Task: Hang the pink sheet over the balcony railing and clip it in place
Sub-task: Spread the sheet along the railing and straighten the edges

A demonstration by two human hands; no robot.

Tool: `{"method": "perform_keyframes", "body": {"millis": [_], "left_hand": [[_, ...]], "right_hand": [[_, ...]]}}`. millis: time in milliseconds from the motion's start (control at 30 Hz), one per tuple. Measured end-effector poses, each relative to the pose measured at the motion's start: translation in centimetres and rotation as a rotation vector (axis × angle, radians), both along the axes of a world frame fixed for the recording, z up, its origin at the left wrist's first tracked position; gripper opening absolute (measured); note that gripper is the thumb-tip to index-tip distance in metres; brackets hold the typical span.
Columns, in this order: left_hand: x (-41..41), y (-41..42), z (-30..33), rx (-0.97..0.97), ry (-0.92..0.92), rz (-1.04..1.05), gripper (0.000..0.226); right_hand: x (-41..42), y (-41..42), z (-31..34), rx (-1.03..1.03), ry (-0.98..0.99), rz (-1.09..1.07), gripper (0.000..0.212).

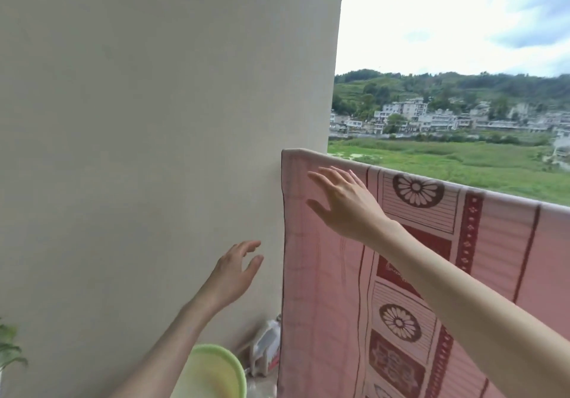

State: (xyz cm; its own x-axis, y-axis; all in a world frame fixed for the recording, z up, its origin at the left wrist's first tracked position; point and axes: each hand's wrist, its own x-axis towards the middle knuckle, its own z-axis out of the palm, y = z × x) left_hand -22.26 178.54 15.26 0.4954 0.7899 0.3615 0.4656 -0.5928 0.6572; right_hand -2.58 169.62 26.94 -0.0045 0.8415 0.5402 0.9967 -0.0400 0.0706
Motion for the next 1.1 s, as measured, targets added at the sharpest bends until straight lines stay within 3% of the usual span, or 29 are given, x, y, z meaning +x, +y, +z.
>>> {"method": "perform_keyframes", "body": {"millis": [200, 433, 633, 833, 1000, 1100], "left_hand": [[5.9, 11.5, 5.0, -0.092, -0.213, -0.152, 0.034], [12.8, 18.3, 7.6, -0.329, -0.403, -0.356, 0.046], [14.2, 21.3, 6.1, -0.368, -0.509, -0.439, 0.005], [12.9, 24.6, 6.9, -0.278, -0.589, -0.610, 0.009], [14.1, 24.3, 5.3, -0.428, -0.537, -0.636, 0.011], [14.8, 24.7, 6.6, -0.511, -0.542, -0.682, 0.041]], "right_hand": [[0.0, 7.8, 2.0, 0.224, 0.005, -0.065, 0.045], [3.0, 13.0, 3.7, 0.167, 0.045, -0.411, 0.055], [3.9, 13.7, 3.1, 0.092, -0.023, -0.562, 0.047], [3.6, 14.1, 3.5, 0.111, -0.012, -0.532, 0.043], [3.5, 14.6, 2.5, 0.132, -0.169, -0.611, 0.047], [3.5, 14.6, 2.2, 0.137, -0.207, -0.615, 0.046]]}}
